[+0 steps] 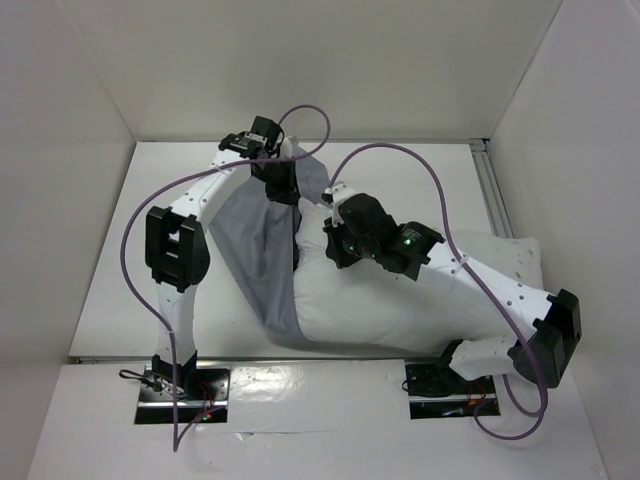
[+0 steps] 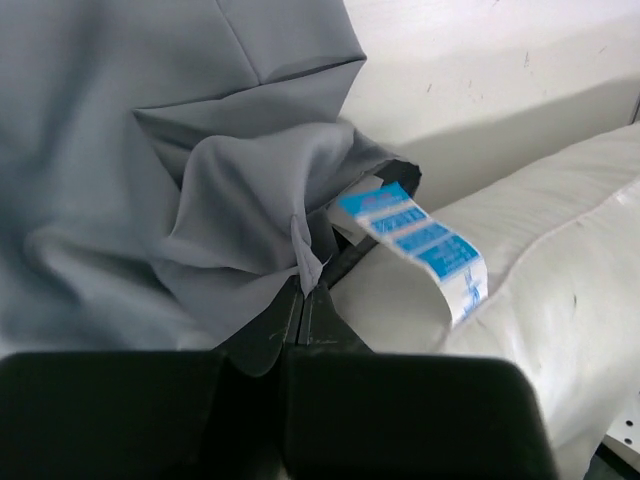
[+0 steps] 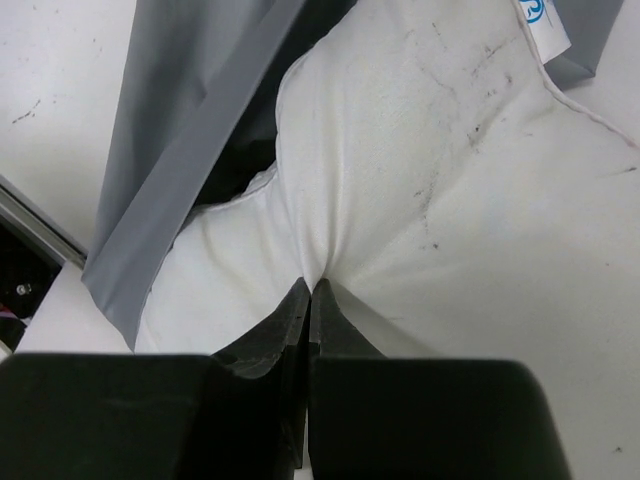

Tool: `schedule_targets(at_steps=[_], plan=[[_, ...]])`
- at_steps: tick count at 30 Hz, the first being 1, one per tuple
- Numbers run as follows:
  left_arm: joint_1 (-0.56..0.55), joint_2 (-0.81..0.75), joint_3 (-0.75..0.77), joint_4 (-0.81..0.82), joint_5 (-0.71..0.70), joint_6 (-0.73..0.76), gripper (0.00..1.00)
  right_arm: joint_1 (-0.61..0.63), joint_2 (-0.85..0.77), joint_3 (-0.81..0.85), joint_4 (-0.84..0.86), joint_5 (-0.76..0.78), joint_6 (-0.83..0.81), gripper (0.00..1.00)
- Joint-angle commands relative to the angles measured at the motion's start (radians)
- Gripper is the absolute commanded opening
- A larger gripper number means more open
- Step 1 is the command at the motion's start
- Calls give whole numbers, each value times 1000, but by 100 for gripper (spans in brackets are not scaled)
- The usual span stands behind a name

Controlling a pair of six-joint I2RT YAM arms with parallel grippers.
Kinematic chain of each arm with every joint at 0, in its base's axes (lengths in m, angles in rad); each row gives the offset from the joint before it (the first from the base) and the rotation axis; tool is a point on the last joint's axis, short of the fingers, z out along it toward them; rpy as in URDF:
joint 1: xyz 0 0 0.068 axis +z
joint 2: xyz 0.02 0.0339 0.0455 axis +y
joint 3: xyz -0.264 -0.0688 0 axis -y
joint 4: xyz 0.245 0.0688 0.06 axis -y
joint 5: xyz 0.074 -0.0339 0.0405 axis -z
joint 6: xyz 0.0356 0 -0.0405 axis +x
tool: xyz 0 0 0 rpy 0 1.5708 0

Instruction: Put the pillow into the pillowcase

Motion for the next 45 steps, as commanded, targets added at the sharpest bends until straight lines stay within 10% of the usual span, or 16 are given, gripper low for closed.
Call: schedule_targets(at_steps=[1, 20, 28, 41, 45], plan=[[8, -5, 56, 81, 73, -16, 0, 24, -24, 0, -26, -55, -21, 0], [-107, -366, -321, 343, 292, -64, 0, 43, 64, -91, 346, 87, 21, 0], [-162, -343, -312, 460, 441, -140, 0, 18, -142, -253, 471, 455, 274, 0], [-256, -396, -436, 735, 526, -384, 0, -169, -74, -430, 632, 431, 624, 0], [-266, -361, -424, 690, 526, -371, 52, -197, -117, -461, 641, 471, 678, 0]])
